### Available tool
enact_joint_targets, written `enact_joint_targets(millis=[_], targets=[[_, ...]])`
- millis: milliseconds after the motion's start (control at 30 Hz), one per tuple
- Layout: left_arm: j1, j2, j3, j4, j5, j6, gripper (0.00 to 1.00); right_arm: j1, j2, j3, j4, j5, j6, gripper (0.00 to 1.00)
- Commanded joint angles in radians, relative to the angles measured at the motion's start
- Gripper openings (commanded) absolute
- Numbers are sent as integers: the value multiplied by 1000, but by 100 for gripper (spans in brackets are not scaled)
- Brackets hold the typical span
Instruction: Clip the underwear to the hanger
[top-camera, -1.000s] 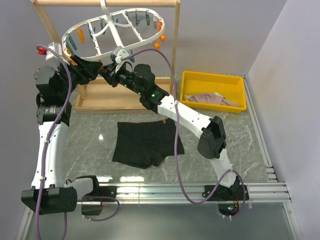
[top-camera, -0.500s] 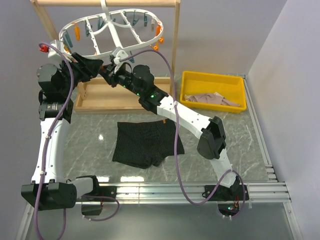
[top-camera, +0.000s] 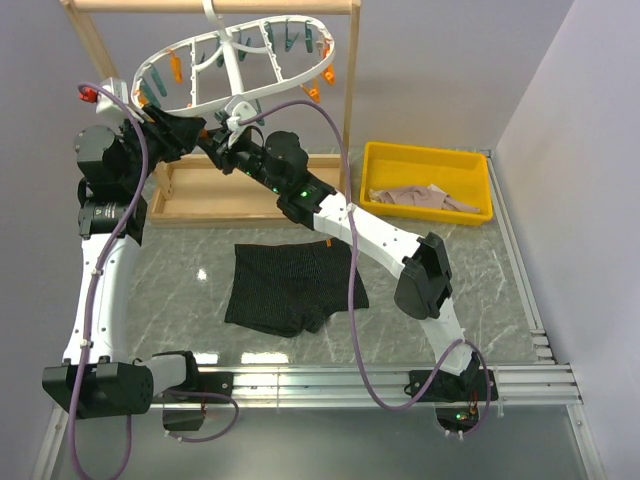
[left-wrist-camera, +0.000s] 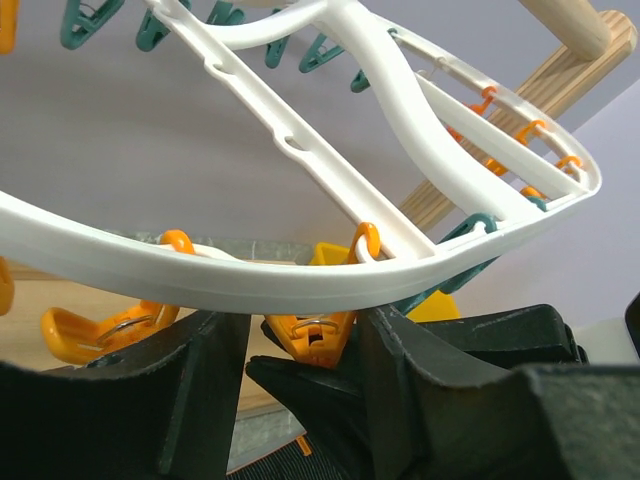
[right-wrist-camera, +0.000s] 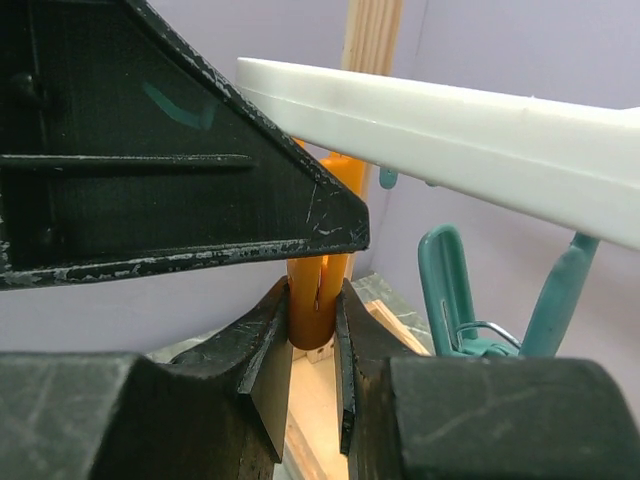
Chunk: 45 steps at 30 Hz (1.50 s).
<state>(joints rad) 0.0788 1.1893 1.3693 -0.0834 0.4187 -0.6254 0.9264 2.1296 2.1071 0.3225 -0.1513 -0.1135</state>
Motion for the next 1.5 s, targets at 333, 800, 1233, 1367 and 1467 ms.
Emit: enact_joint_targets(millis=[333,800,1233,1367,1467], targets=[[4,-7,54,129,-43,-30,1,31,-63,-22,-25,-22,-12,31],[4,-3,48,129,-17,-7,1,17,-301,-462,-186,-119,67,55],[6,-10,39,125,-6,-14,1,-37,-83,-365,-623,-285,-69,76],[6,-11,37,126,3,-17,1,-69,-5,-302,-674,-337,-115,83],[4,-10,36,122,9,-20,1,-81,33,-283,-674,-327,-144,87]])
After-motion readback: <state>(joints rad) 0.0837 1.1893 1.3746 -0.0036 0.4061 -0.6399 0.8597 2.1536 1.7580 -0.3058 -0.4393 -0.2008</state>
